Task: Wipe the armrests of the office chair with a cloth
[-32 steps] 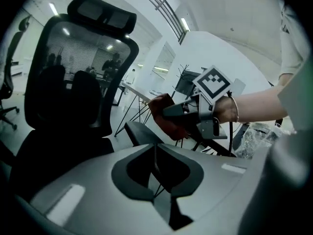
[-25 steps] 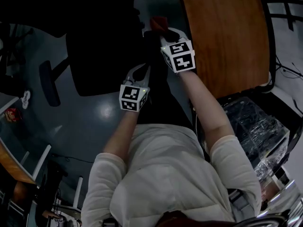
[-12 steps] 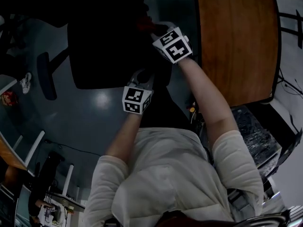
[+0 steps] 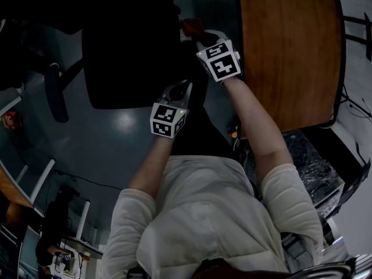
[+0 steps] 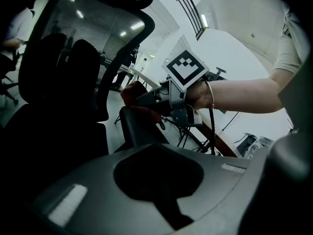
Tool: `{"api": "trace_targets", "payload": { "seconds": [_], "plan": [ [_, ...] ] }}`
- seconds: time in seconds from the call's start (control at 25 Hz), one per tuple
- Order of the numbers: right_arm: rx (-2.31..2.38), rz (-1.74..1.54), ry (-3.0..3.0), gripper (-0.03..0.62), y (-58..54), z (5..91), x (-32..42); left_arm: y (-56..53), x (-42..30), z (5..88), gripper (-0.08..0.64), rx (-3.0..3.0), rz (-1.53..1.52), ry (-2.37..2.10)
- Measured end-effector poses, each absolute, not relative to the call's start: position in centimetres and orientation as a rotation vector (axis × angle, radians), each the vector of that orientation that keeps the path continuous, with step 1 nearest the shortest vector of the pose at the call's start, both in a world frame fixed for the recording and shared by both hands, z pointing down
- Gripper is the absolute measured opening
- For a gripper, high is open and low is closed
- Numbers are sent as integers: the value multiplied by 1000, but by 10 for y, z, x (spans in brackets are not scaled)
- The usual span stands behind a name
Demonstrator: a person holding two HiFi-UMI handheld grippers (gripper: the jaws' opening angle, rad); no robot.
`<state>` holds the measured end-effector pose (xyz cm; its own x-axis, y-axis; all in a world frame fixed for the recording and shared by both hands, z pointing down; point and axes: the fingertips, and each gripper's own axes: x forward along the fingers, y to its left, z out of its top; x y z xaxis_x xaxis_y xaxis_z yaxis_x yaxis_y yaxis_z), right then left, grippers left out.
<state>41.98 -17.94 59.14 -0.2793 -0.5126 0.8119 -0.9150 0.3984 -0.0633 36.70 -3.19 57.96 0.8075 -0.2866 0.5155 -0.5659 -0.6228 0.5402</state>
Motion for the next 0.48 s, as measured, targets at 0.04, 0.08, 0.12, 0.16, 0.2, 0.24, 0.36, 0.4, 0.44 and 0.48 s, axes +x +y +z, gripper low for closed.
{"api": "trace_targets", "payload": {
  "seconds": [0.04, 0.08, 0.12, 0.16, 0.2, 0.24, 0.36, 0.4, 0.44, 0.48],
  "plan": [
    [1242, 711, -1913, 46, -175, 593, 426, -33, 368, 579, 17, 2269, 497, -627],
    [1261, 720, -1901, 47, -172, 594, 431, -34, 368, 578, 17, 2272, 494, -633],
    [1278, 736, -1898, 48, -169, 592, 435, -35, 369, 576, 17, 2276, 489, -638],
    [1297, 751, -1907, 48, -168, 586, 437, -36, 370, 573, 17, 2281, 482, -640],
    [1320, 755, -1926, 48, -169, 576, 438, -37, 371, 567, 17, 2289, 470, -637],
    [1352, 743, -1955, 48, -171, 563, 440, -39, 371, 560, 17, 2300, 453, -632],
    [1465, 655, -2060, 48, -182, 513, 442, -54, 362, 529, 17, 2358, 394, -675],
    [1502, 623, -2087, 48, -184, 495, 441, -62, 355, 517, 17, 2381, 370, -709],
    [1536, 597, -2108, 47, -183, 479, 440, -70, 346, 503, 17, 2400, 342, -748],
    [1567, 577, -2126, 47, -179, 463, 437, -77, 337, 489, 17, 2414, 310, -790]
  ]
}}
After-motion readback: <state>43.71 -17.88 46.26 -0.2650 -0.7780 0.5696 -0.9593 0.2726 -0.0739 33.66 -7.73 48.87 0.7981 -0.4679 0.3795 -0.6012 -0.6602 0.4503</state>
